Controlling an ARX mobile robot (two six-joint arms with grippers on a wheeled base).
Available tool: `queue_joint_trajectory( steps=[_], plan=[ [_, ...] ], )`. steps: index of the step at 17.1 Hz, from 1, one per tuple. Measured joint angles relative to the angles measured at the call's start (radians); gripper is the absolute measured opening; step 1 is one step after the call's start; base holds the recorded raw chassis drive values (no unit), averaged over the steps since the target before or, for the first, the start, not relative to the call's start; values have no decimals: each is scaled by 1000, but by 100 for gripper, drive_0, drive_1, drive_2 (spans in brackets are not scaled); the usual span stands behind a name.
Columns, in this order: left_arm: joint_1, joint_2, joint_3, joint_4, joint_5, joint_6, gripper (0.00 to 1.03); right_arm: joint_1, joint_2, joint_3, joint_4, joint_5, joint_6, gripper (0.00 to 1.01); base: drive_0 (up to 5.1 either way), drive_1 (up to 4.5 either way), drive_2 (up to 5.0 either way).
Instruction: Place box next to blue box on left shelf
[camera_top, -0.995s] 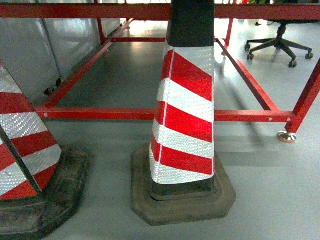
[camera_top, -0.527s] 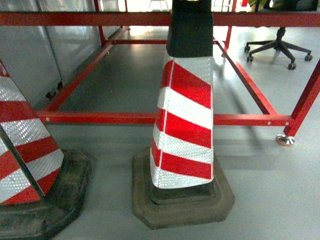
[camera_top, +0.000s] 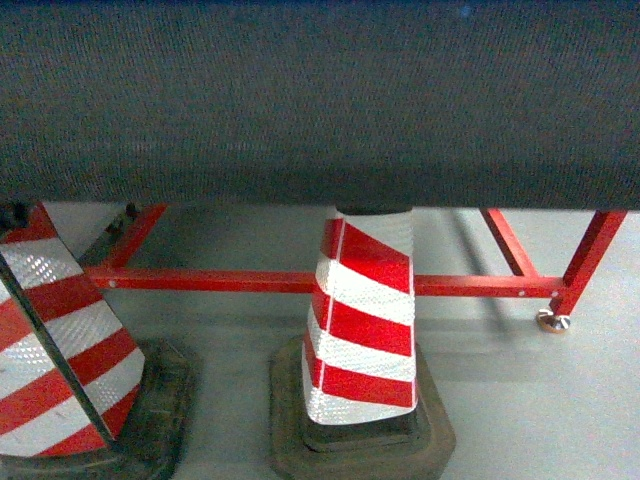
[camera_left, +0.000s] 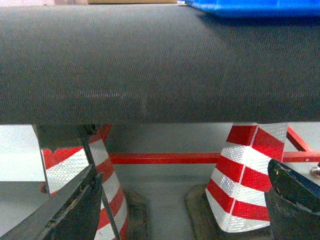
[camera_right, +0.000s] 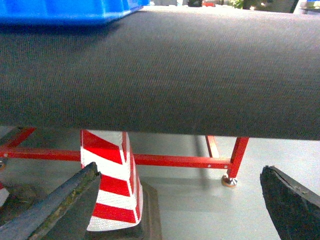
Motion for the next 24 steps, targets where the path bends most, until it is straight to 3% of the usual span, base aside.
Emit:
queue_joint_trajectory(
  steps=[24],
  plan=[
    [0, 0, 0, 1, 0, 0, 98, 0, 0, 0, 0, -1, 0, 98, 0, 0, 0]
  ],
)
